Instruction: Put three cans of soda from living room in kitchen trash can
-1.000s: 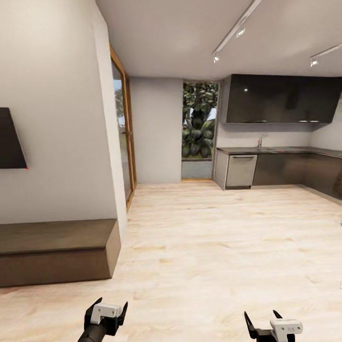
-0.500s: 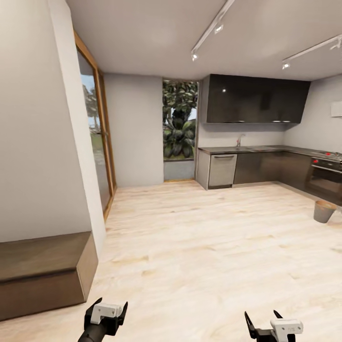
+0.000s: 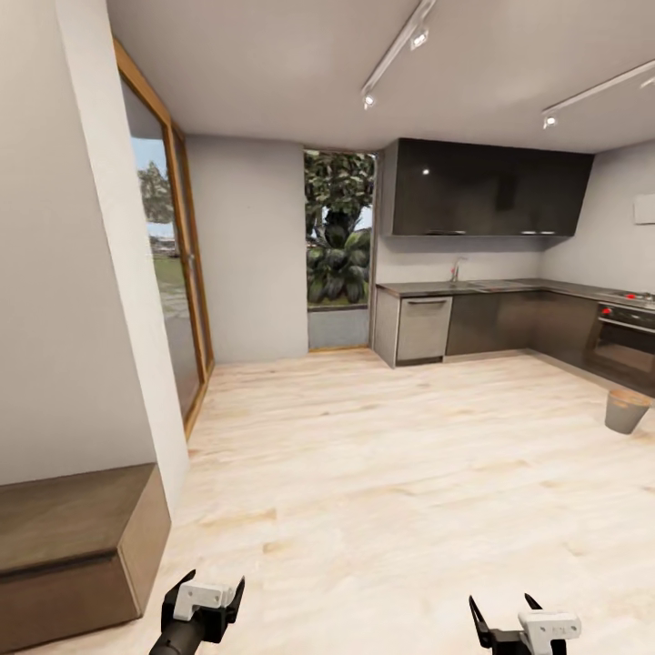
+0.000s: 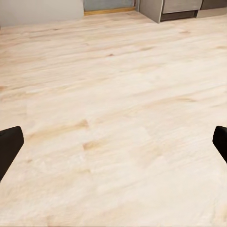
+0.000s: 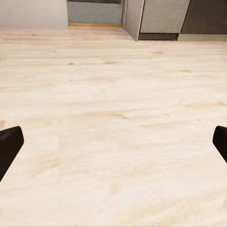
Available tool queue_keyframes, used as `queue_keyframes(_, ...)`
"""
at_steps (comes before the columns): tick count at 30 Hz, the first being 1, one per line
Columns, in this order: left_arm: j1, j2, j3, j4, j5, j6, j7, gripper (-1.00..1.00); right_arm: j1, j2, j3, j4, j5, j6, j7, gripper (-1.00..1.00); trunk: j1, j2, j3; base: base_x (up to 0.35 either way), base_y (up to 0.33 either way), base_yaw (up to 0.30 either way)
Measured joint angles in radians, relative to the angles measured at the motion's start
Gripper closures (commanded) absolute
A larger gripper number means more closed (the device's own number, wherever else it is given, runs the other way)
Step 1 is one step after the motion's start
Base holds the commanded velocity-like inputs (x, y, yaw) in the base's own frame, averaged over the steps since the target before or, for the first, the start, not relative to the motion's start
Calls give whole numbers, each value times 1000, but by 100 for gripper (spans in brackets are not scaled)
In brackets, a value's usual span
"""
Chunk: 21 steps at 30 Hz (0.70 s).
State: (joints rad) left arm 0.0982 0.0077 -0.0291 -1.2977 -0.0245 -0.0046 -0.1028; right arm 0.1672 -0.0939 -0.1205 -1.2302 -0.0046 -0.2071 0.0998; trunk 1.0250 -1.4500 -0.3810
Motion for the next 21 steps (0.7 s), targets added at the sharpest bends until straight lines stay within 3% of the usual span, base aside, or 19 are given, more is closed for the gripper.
queue_keyframes(10, 0, 0, 0, 0, 0, 0, 0, -100, 0, 0, -4, 0, -1, 0, 0, -100, 0, 0, 0, 323, 0, -5)
queue_keyframes(21, 0, 0, 0, 0, 0, 0, 0, -100, 0, 0, -3, 1, -2, 1, -2, -100, 0, 0, 1, 323, 0, -203)
